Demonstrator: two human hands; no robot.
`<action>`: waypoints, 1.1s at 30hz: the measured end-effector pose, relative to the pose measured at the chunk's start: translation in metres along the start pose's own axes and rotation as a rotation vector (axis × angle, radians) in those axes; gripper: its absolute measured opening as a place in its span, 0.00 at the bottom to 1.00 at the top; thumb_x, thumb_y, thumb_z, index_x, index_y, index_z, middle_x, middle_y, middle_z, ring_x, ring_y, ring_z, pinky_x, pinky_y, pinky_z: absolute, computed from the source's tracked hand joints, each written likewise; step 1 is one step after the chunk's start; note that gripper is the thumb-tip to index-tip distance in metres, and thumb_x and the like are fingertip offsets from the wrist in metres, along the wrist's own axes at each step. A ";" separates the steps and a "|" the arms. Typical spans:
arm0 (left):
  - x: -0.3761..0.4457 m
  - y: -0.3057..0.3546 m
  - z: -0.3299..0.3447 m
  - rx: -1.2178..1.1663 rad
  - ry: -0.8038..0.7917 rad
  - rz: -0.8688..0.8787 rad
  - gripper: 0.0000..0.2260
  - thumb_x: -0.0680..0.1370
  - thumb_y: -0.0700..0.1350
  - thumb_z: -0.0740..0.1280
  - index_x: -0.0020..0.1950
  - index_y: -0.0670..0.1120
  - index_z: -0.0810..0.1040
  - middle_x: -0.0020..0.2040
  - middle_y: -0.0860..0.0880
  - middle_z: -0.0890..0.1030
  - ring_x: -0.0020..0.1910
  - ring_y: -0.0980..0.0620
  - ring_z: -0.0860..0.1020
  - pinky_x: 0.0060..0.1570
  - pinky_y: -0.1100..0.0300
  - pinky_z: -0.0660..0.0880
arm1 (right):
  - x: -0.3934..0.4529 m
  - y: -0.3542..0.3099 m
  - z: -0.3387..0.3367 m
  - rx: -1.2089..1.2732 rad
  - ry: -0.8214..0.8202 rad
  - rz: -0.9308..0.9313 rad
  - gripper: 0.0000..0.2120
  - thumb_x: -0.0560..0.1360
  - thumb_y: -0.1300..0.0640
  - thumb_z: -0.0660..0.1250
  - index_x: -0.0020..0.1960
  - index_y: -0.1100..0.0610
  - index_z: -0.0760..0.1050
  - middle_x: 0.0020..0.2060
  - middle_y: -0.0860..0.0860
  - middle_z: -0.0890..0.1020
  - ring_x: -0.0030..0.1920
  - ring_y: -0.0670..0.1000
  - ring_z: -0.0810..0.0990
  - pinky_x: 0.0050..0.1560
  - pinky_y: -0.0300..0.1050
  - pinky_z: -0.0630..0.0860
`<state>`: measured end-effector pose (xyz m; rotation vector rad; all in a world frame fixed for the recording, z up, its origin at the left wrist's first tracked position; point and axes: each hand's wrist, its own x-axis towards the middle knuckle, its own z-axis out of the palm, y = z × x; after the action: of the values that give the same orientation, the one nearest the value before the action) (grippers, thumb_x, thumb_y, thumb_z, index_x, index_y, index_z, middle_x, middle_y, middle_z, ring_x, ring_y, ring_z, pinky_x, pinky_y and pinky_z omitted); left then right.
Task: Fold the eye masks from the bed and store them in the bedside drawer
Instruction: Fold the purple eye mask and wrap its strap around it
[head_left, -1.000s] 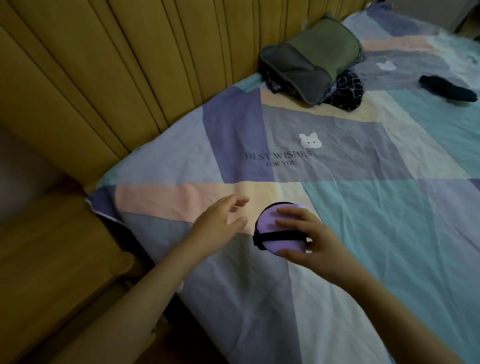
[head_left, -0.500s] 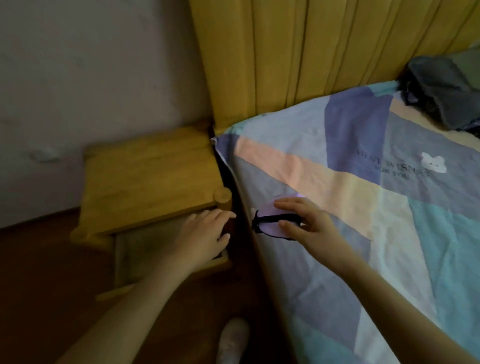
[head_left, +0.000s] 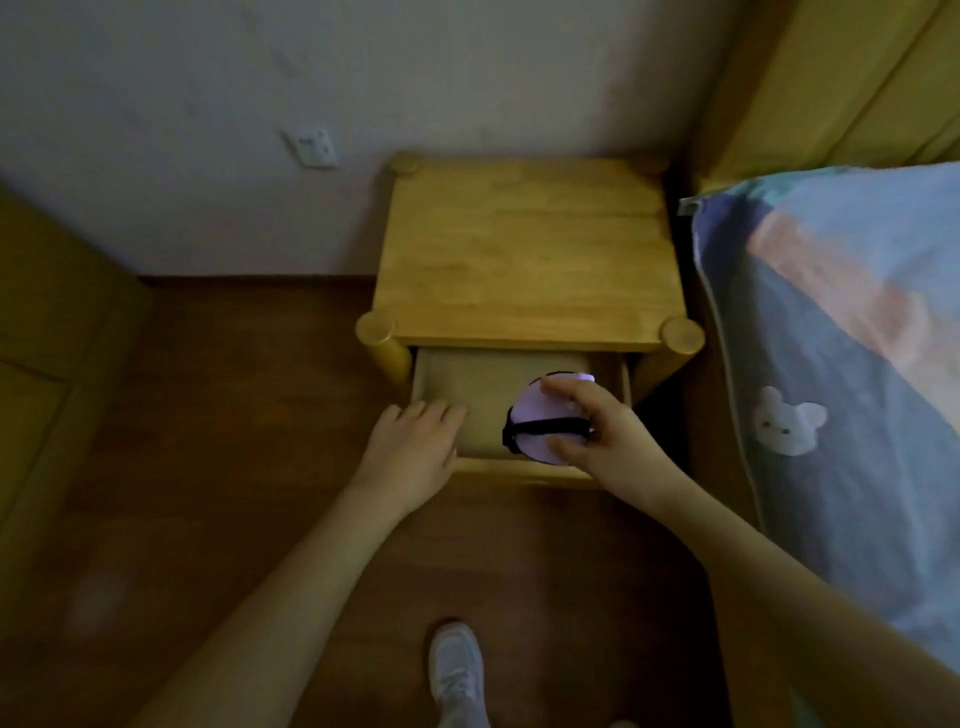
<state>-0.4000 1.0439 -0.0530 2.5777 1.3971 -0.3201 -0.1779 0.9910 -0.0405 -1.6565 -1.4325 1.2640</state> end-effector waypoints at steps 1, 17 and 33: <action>0.002 -0.013 0.007 -0.003 -0.012 -0.003 0.21 0.79 0.48 0.60 0.73 0.50 0.63 0.67 0.50 0.73 0.64 0.49 0.71 0.56 0.53 0.69 | 0.013 0.003 0.013 0.001 -0.008 0.026 0.28 0.72 0.66 0.69 0.69 0.51 0.69 0.60 0.40 0.72 0.63 0.44 0.71 0.63 0.41 0.74; 0.076 -0.066 0.144 -0.136 0.016 -0.095 0.27 0.81 0.52 0.57 0.78 0.49 0.50 0.77 0.48 0.58 0.75 0.45 0.57 0.68 0.50 0.61 | 0.145 0.148 0.110 -0.213 -0.084 0.286 0.34 0.74 0.67 0.66 0.75 0.55 0.55 0.65 0.53 0.69 0.65 0.53 0.70 0.53 0.43 0.71; 0.090 -0.070 0.162 -0.209 -0.026 -0.208 0.26 0.80 0.57 0.55 0.76 0.49 0.56 0.74 0.47 0.64 0.68 0.45 0.69 0.62 0.51 0.67 | 0.164 0.186 0.115 -0.577 -0.390 0.455 0.28 0.79 0.40 0.52 0.76 0.42 0.48 0.78 0.52 0.44 0.77 0.54 0.36 0.73 0.60 0.45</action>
<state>-0.4265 1.1097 -0.2383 2.2611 1.5999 -0.2232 -0.2181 1.0893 -0.2926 -2.3117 -1.8443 1.5850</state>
